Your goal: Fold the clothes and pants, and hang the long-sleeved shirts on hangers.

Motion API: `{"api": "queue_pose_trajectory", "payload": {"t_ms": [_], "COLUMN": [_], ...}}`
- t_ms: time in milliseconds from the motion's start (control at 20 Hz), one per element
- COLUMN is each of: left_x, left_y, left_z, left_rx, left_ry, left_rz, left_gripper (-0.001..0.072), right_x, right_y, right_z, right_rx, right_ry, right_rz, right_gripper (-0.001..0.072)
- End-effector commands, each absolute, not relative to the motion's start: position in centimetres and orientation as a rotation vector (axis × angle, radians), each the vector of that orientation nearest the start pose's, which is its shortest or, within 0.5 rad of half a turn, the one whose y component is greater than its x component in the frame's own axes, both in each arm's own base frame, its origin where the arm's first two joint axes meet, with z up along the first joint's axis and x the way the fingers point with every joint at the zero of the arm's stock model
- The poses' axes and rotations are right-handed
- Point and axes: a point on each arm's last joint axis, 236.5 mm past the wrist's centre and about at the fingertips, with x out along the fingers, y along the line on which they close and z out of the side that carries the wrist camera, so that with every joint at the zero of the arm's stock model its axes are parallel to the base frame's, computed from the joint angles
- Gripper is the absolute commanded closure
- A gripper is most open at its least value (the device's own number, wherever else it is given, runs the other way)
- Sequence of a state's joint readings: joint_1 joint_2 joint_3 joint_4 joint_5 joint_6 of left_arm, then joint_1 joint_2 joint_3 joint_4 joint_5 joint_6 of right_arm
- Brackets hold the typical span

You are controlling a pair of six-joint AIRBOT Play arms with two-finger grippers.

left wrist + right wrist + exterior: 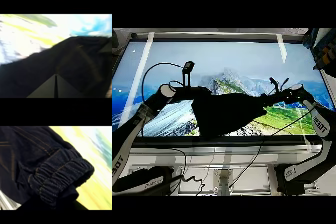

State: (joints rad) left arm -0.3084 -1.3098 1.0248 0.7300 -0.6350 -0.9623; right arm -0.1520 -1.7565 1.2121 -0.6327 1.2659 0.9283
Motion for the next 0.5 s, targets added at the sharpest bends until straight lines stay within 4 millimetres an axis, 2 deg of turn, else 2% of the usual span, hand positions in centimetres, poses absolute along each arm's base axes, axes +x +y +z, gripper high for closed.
{"api": "queue_pose_trajectory", "payload": {"t_ms": [0, 100, 150, 250, 300, 350, 450], "left_x": [43.6, 44.5, 44.7, 44.6, 44.1, 43.5, 42.3], "left_y": [-17.4, -12.1, -9.1, -2.8, -0.1, 1.6, 3.8], "left_z": [5.7, 7.8, 8.6, 10.0, 10.4, 10.3, 9.2], "left_rx": [0.078, 0.186, 0.259, 0.316, 0.254, 0.173, 0.043], "left_ry": [0.732, 0.695, 0.689, 0.699, 0.717, 0.739, 0.797], "left_rz": [-0.552, -0.416, -0.331, -0.108, 0.008, 0.094, 0.199], "left_gripper": [0.0695, 0.0696, 0.0697, 0.0697, 0.0697, 0.0697, 0.0695], "right_x": [44.6, 48.0, 49.9, 52.6, 53.5, 54.1, 54.2], "right_y": [15.3, 13.7, 12.2, 8.4, 6.0, 3.5, -2.3], "right_z": [-3.0, -0.1, 1.5, 4.2, 5.4, 6.3, 7.9], "right_rx": [0.571, 0.592, 0.615, 0.669, 0.707, 0.745, 0.827], "right_ry": [1.237, 1.148, 1.096, 1.008, 0.974, 0.947, 0.889], "right_rz": [0.764, 0.692, 0.643, 0.548, 0.497, 0.447, 0.327], "right_gripper": [0.0670, 0.0670, 0.0670, 0.0670, 0.0670, 0.0670, 0.0670]}}
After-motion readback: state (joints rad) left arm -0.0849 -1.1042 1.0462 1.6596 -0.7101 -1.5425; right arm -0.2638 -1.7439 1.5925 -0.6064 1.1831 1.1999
